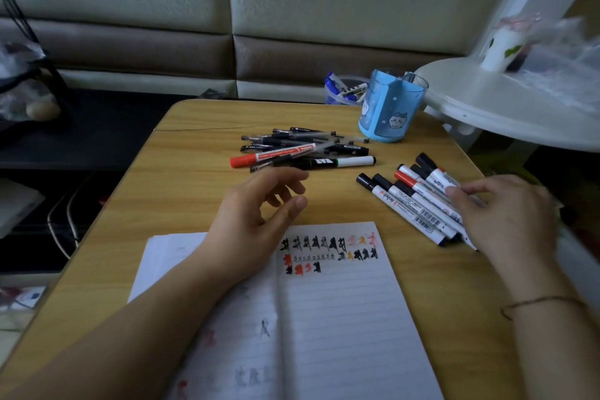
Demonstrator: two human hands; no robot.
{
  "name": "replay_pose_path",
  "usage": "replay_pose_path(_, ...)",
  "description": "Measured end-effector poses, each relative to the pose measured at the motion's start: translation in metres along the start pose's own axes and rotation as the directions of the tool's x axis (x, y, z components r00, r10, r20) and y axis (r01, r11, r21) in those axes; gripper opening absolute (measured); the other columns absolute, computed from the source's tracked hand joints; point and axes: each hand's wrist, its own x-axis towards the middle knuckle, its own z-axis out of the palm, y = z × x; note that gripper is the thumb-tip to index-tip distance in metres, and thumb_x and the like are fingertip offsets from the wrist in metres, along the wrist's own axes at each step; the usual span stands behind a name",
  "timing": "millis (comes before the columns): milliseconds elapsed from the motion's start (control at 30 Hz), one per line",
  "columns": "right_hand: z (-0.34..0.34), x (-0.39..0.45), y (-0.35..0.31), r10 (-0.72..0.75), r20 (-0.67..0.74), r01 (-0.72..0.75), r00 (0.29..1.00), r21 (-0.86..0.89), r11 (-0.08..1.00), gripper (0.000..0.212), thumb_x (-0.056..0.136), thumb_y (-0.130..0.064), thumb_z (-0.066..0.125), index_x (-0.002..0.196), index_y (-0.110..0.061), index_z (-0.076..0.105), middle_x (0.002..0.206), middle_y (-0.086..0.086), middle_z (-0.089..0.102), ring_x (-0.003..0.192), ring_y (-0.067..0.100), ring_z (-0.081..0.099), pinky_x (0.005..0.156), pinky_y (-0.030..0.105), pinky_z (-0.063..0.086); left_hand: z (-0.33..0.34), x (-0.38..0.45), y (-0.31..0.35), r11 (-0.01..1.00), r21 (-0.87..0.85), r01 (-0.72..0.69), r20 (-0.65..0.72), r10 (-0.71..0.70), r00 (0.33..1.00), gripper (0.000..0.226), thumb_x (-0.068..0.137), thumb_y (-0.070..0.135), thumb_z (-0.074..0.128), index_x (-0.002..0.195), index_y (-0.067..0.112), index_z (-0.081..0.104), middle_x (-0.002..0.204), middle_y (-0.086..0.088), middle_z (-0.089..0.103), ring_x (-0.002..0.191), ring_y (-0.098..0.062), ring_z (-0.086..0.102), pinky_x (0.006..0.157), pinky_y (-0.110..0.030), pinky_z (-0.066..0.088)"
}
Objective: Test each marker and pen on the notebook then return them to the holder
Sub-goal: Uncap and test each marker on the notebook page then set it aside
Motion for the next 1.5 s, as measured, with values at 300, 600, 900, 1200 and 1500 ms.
replay_pose_path(300,0.017,0.003,0.006,0.033,0.016,-0.034,0.999,0.078,0.996,0.023,0.081,-0.037,0.069,0.093,-0.018,0.075,0.1,0.013,0.068,0.097,0.039,0.059,0.083,0.043,0.051,0.0,0.0,0.0,1.0,0.009,0.016,0.001,-0.016,1.0,0.025,0.091,0.016,0.061,0.115,0.017,0.065,0.096,0.01,0.068,0.086,-0.012,0.064,0.077,-0.022,0.05)
replay_pose_path(600,0.017,0.002,0.006,0.075,0.023,-0.077,0.997,0.126,0.989,0.023,0.081,-0.037,0.067,0.095,-0.02,0.073,0.099,0.01,0.069,0.1,0.037,0.058,0.079,0.04,0.049,-0.001,0.0,-0.001,1.0,0.026,0.014,0.007,-0.014,1.0,0.025,0.09,0.016,0.061,0.115,0.016,0.065,0.096,0.009,0.068,0.086,-0.011,0.064,0.076,-0.017,0.048)
replay_pose_path(900,0.012,0.003,0.007,0.135,-0.012,-0.13,0.991,0.2,0.971,0.019,0.083,-0.033,0.066,0.097,-0.02,0.071,0.108,0.009,0.066,0.111,0.036,0.055,0.084,0.044,0.048,-0.001,-0.001,-0.001,0.999,0.019,0.031,0.007,-0.031,1.0,0.026,0.09,0.017,0.06,0.115,0.018,0.065,0.096,0.011,0.068,0.087,-0.01,0.063,0.077,-0.014,0.046)
replay_pose_path(1200,0.01,0.003,-0.002,0.068,-0.015,-0.064,0.998,0.188,0.98,0.019,0.082,-0.034,0.067,0.097,-0.022,0.07,0.11,0.009,0.067,0.108,0.037,0.055,0.088,0.046,0.048,-0.002,0.0,-0.001,0.999,0.012,0.052,0.0,-0.052,0.999,0.025,0.09,0.018,0.06,0.115,0.017,0.067,0.096,0.009,0.07,0.089,-0.013,0.064,0.078,-0.019,0.049)
replay_pose_path(1500,0.002,0.002,-0.007,0.134,0.075,-0.147,0.988,0.216,0.965,0.021,0.083,-0.037,0.067,0.1,-0.025,0.068,0.115,0.008,0.065,0.112,0.035,0.054,0.089,0.05,0.049,-0.002,0.002,-0.001,0.997,0.045,0.06,-0.018,-0.059,0.998,0.021,0.091,0.017,0.061,0.111,0.019,0.067,0.096,0.012,0.068,0.09,-0.007,0.062,0.075,-0.013,0.046)
